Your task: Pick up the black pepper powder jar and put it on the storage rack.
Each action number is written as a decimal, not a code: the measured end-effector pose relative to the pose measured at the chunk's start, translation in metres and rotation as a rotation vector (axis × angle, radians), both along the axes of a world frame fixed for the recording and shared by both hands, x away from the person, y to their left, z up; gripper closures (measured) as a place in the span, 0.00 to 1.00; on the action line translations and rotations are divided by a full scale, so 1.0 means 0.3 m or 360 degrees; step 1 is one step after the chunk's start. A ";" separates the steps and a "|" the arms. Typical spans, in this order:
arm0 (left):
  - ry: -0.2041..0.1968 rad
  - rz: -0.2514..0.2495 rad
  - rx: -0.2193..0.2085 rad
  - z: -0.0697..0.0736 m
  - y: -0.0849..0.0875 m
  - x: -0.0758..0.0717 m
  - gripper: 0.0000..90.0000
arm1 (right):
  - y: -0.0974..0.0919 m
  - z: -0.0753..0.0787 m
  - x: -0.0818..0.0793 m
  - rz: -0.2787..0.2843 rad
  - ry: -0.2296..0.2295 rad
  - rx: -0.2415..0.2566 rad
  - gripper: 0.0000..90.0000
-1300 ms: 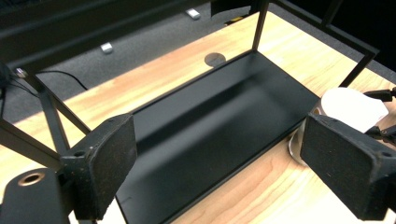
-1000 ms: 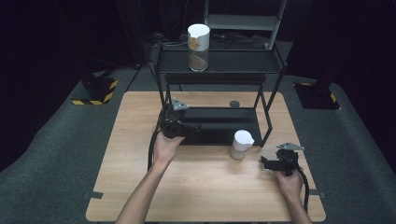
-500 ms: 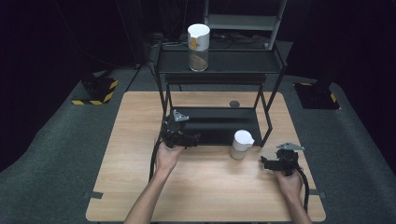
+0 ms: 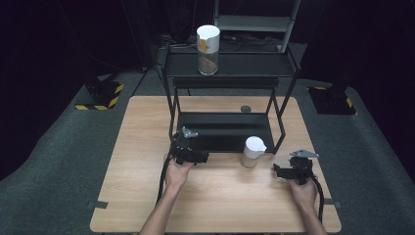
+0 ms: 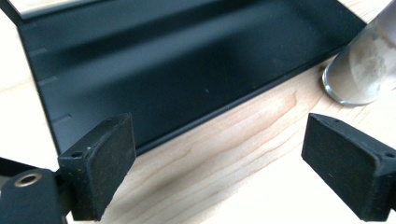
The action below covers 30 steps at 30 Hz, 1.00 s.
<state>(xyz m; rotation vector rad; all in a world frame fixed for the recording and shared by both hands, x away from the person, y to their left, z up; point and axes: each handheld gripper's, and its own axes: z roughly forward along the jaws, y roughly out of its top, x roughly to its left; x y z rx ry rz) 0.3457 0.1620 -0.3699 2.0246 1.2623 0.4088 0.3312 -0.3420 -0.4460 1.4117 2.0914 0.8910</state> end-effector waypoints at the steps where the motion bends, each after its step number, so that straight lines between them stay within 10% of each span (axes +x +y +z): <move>1: 0.0008 0.0005 -0.0003 -0.009 -0.001 0.001 0.11 | 0.000 0.000 0.000 0.0000 0.0000 0.0000 0.06; 22: 0.0133 0.0116 -0.0007 -0.181 -0.013 0.012 0.11 | 0.001 0.001 0.000 -0.0004 0.0003 0.0002 0.06; 30: 0.0029 0.0169 0.0013 -0.229 -0.043 -0.032 0.11 | 0.002 0.001 0.000 -0.0005 0.0002 0.0001 0.06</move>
